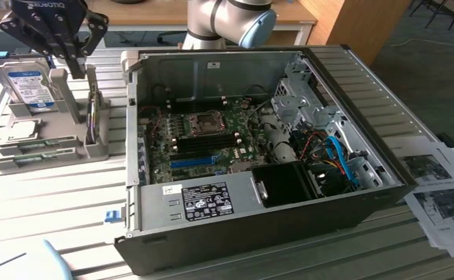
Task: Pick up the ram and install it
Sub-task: 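Reach for the ram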
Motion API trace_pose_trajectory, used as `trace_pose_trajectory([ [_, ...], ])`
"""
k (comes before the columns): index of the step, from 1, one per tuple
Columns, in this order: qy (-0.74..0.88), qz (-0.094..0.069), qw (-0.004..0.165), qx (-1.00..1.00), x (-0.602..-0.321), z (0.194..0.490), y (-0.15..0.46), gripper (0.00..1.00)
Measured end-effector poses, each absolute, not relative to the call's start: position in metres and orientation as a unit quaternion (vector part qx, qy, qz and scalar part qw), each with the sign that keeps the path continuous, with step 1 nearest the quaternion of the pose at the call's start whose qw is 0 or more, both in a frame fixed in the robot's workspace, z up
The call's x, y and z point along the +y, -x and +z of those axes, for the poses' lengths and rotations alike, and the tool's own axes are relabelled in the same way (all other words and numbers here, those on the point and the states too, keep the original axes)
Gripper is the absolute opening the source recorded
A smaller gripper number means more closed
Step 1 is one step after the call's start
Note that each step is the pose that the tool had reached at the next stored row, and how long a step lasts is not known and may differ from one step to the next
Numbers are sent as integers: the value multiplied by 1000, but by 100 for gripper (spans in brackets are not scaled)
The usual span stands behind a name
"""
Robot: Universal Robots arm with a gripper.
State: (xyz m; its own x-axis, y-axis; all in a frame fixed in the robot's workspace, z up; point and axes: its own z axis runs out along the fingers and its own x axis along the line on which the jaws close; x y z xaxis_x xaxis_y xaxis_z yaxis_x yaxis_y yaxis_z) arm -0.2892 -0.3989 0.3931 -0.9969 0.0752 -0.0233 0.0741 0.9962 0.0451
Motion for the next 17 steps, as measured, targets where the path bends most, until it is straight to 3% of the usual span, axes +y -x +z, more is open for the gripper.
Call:
trace_pose_trajectory([
  [17, -37, 22, 12, 999, -399, 393, 330, 9],
])
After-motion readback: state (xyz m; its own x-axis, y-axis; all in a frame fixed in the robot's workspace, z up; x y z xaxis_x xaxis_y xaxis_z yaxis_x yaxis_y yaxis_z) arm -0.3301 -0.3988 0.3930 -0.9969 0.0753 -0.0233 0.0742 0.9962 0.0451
